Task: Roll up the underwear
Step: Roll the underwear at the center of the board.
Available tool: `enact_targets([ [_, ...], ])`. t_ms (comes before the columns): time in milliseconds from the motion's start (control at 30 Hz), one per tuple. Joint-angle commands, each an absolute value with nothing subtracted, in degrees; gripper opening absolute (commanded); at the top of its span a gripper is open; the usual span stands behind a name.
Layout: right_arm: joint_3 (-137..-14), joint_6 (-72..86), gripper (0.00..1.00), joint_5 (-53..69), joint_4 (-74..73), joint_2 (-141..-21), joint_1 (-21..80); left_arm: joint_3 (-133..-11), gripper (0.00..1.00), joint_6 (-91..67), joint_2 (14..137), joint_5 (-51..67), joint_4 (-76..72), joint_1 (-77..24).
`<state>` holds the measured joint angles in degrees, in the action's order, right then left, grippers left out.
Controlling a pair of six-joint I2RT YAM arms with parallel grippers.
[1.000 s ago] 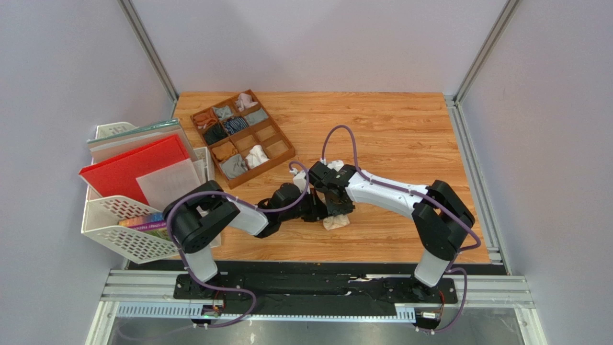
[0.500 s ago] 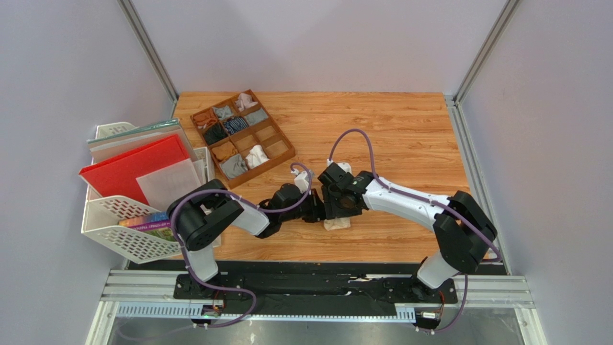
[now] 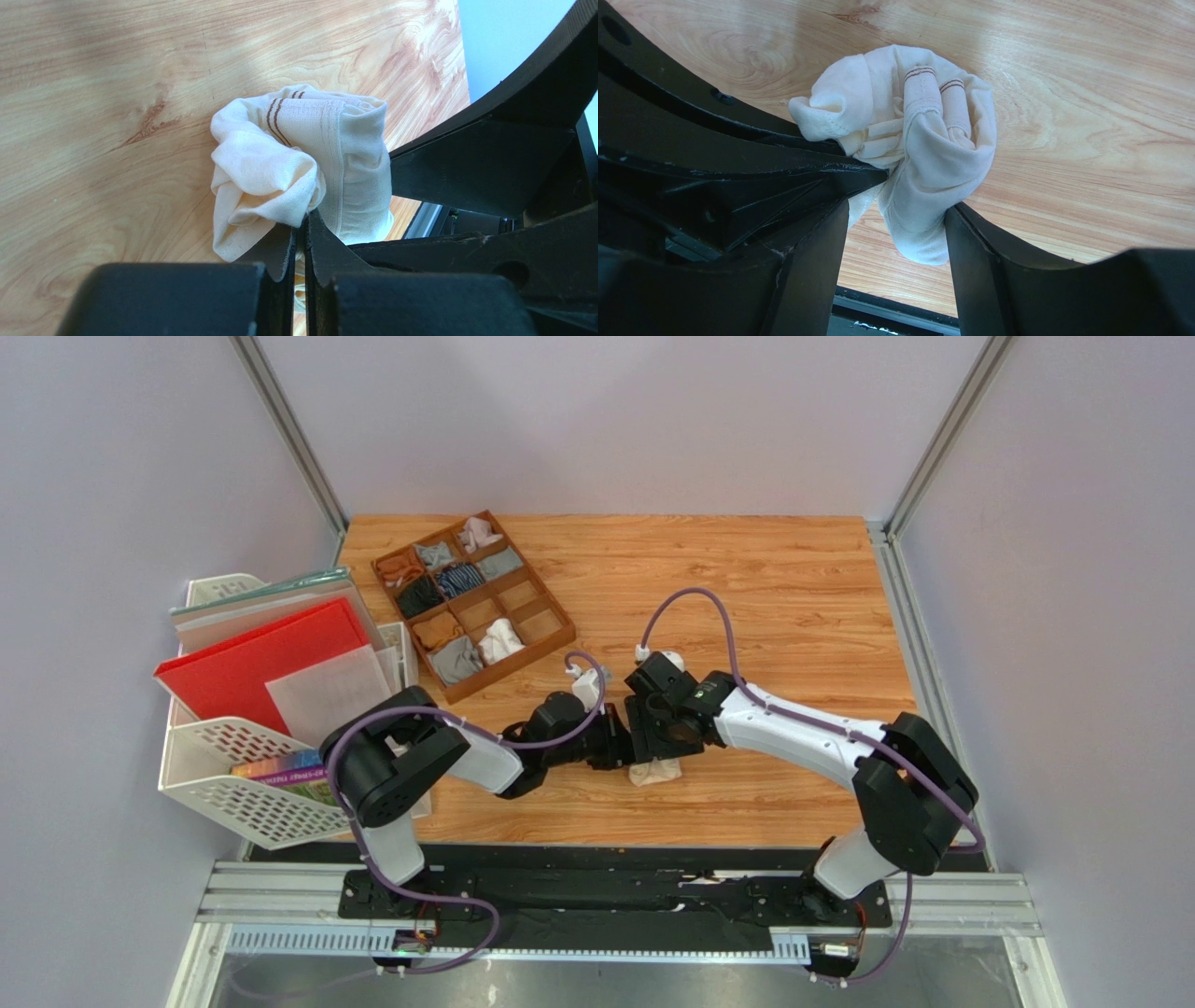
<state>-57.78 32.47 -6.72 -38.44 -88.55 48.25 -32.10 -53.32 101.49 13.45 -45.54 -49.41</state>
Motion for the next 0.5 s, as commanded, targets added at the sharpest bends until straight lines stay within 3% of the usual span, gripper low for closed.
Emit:
enact_targets([
  [0, -57.31, 31.47, 0.59, -3.17, -32.17, -85.7, 48.43, -35.15, 0.0, -55.81, 97.82, 14.86, -44.75, -50.01],
  [467, -52.83, 27.16, 0.59, 0.95, -29.63, -79.55, 48.43, -34.63, 0.0, -55.9, 96.5, 15.03, -41.84, -48.43],
])
